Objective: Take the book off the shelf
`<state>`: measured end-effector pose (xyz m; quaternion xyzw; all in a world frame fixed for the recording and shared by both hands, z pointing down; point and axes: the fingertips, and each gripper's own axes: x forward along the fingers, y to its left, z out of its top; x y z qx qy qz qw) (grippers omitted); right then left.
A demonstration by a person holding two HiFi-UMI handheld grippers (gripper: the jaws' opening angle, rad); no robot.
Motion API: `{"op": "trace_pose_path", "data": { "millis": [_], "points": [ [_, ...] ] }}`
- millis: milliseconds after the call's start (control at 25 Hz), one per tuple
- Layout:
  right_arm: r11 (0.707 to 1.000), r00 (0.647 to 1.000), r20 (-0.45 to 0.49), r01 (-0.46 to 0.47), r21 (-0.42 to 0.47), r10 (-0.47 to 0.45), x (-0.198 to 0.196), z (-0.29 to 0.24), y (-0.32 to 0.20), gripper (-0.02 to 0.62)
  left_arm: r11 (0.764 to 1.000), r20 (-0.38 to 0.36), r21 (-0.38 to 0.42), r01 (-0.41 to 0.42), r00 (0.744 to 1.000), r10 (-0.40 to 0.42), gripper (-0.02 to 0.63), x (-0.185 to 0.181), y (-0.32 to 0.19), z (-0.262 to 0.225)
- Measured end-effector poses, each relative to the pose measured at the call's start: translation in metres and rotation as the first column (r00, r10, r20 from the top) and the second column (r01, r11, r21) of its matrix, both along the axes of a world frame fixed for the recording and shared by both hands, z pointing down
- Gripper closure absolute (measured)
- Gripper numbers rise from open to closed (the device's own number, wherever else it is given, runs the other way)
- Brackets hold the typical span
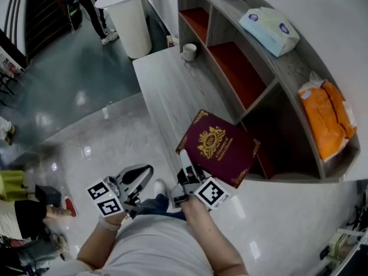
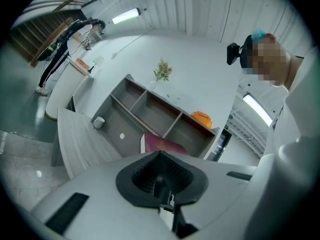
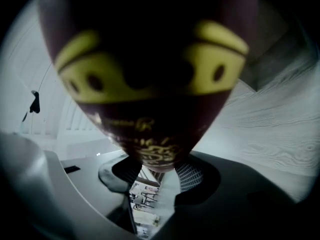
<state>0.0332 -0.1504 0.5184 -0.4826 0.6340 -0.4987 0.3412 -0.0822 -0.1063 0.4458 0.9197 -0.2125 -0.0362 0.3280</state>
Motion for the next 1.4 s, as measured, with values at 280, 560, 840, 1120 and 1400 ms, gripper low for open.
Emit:
{"op": "trace_pose_path", "data": {
  "millis": [280,560,840,1120,1400],
  "points": [
    [0.986,0.969,-0.198,0.16,0.05,-0.147,-0.022,-0.026,0.003,0.385,0.999,-0.031,0.022,-0.026,0.999,0.027,0.591,0.005,-0.012,-0.007],
    [0.963,0.906,-0.387,0.236,0.13,-0.17,-0.021,-0.064,0.006,0.385,0.994,-0.05,0.057,-0.09,0.994,0.093,0.591,0.025,-0.019,-0.015],
    [0.963,0.812,-0.575,0.229,0.145,-0.106,0.006,-0.092,0.009,0.385,0.984,-0.068,0.096,-0.149,0.985,0.156,0.591,0.047,-0.026,-0.028],
    [0.965,0.761,-0.648,0.202,0.169,-0.046,0.033,-0.112,0.011,0.385,0.974,-0.065,0.124,-0.191,0.978,0.2,0.591,0.068,-0.028,-0.037],
    [0.972,0.756,-0.655,0.161,0.171,-0.01,0.052,-0.106,0.019,0.385,0.967,-0.043,0.138,-0.215,0.974,0.222,0.591,0.082,-0.028,-0.038]
  ]
}}
